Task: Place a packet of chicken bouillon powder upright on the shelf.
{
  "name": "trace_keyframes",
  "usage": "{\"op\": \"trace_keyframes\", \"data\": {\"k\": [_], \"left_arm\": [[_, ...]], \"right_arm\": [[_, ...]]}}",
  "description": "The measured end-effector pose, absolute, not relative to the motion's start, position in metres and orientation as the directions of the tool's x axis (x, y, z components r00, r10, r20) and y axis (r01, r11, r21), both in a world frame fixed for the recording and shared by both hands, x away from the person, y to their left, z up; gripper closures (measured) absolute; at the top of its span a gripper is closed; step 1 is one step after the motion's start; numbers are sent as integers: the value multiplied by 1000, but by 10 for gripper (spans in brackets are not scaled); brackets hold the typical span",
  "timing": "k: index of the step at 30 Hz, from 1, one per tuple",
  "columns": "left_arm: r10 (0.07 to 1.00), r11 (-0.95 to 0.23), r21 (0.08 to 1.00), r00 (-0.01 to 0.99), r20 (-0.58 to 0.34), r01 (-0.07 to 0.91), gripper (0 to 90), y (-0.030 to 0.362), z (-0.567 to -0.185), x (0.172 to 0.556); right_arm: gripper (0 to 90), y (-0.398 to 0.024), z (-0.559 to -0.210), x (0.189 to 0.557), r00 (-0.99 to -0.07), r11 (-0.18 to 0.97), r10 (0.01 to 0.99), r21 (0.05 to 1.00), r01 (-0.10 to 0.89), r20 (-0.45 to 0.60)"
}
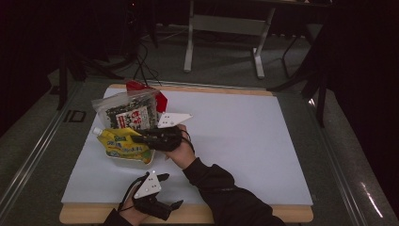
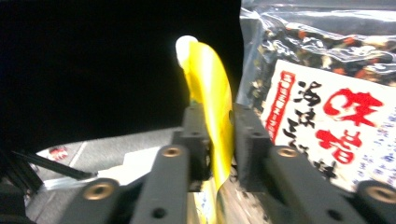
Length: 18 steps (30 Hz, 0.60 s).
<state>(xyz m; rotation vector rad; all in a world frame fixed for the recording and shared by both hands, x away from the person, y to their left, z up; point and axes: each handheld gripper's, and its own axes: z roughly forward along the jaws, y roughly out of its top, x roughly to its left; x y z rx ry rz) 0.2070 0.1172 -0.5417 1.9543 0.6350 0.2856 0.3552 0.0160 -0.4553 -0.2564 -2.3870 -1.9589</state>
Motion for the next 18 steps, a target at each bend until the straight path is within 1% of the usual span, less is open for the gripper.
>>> {"op": "trace_keyframes", "data": {"k": [1,4,6,11,14,18], "left_arm": [[548,-344,888,833,-74,305,32,117,-541,207],[550,-342,890,832,-69,300,32,118,-540,207],[552,-338,892,831,-72,301,32,119,-540,208],[554,-338,892,830,-69,300,32,119,-540,208],[551,-343,890,831,-68,300,32,119,-541,208],[552,-337,891,831,-73,302,32,119,-541,209]], "right_arm": [[699,14,-454,355,-984,198,101,967,161,144],[645,8,-450,355,-983,224,117,961,164,140],[635,5,-451,354,-983,239,125,958,159,132],[560,2,-452,351,-986,258,124,955,145,116],[520,-4,-456,348,-987,279,130,952,126,93],[454,-21,-469,345,-983,309,164,942,129,81]]}}
